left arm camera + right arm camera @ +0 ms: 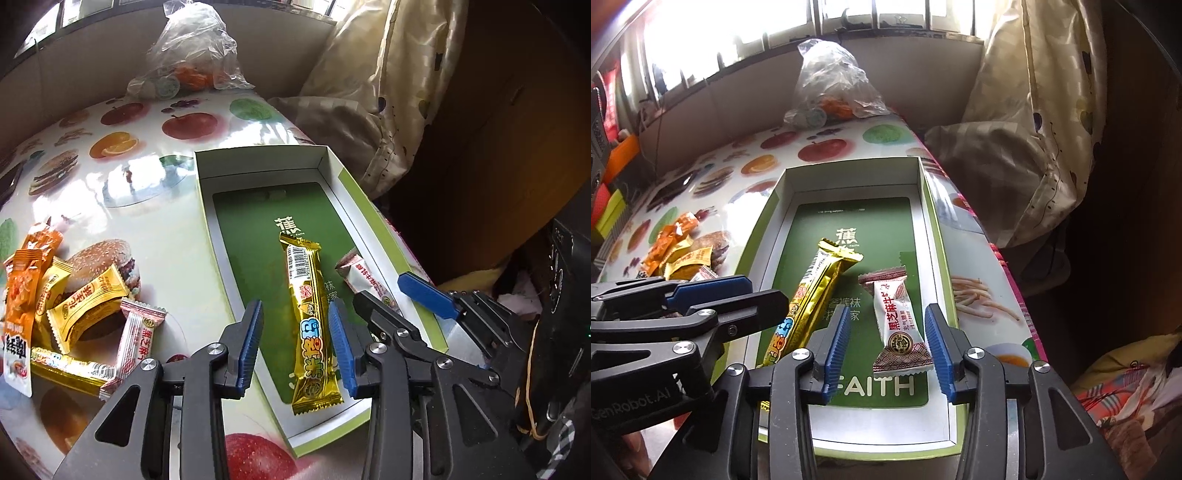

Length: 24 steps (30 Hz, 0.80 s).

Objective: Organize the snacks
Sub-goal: 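Open both grippers to release the snacks and withdraw toward the pile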

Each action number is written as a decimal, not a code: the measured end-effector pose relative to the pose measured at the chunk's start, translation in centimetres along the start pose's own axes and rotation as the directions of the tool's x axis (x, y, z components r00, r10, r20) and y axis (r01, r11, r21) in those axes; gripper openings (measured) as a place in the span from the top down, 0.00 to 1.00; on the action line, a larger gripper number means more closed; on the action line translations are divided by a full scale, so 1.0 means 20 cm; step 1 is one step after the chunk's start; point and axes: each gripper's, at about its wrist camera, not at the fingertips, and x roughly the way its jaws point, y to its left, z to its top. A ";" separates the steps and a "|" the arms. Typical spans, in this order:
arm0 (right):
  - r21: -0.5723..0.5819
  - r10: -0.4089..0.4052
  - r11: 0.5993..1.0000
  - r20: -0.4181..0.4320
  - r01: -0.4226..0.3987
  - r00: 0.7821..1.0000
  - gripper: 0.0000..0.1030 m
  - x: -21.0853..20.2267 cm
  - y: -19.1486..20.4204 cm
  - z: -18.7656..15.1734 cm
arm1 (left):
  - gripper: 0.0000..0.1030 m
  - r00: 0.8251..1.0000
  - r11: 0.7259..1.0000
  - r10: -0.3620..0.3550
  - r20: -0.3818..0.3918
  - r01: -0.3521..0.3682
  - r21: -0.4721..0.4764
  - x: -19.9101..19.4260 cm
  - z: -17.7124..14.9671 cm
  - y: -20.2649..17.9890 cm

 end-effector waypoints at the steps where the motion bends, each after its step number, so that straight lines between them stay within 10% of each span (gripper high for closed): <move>1: 0.003 -0.001 1.000 0.004 0.001 1.000 0.55 -0.01 0.00 0.00 | 0.63 1.000 1.000 0.001 0.011 -0.001 -0.001 -0.02 -0.01 0.00; 24: -0.067 0.121 0.991 0.091 -0.115 0.988 0.53 -0.26 0.25 -0.05 | 0.53 0.978 0.986 0.154 0.139 -0.145 -0.077 -0.42 -0.24 0.26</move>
